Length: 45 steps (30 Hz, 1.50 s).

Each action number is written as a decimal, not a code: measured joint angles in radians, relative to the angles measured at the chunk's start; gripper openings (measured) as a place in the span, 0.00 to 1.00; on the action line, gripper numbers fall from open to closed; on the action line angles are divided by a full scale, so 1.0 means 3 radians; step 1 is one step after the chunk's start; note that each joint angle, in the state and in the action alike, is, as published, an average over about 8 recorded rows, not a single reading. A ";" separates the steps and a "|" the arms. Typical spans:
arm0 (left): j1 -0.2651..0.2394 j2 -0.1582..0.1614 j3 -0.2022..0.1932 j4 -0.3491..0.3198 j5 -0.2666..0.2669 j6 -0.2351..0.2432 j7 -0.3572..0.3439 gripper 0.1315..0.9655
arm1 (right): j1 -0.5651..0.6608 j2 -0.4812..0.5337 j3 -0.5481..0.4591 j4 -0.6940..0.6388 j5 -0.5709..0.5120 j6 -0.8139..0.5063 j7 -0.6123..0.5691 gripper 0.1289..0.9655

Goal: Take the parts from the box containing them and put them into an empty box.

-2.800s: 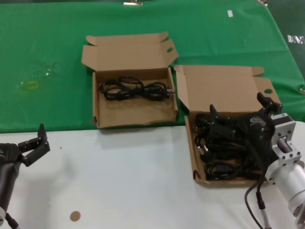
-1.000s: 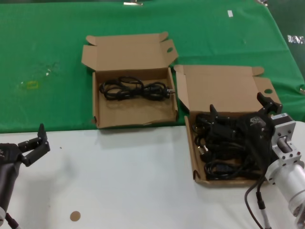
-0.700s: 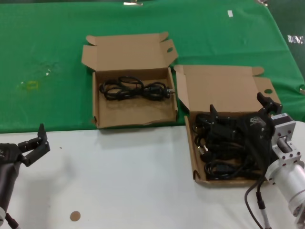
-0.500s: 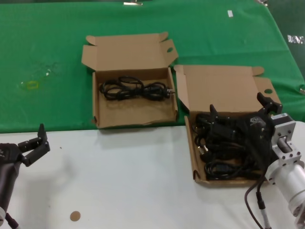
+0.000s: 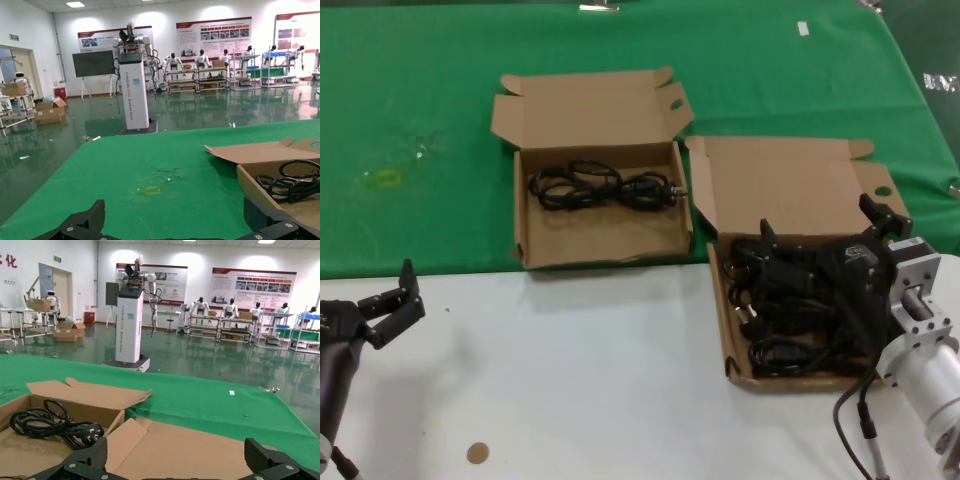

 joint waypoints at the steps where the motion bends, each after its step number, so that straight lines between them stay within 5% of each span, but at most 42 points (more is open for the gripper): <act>1: 0.0000 0.0000 0.0000 0.0000 0.0000 0.0000 0.0000 1.00 | 0.0000 0.0000 0.0000 0.0000 0.0000 0.0000 0.0000 1.00; 45: 0.0000 0.0000 0.0000 0.0000 0.0000 0.0000 0.0000 1.00 | 0.0000 0.0000 0.0000 0.0000 0.0000 0.0000 0.0000 1.00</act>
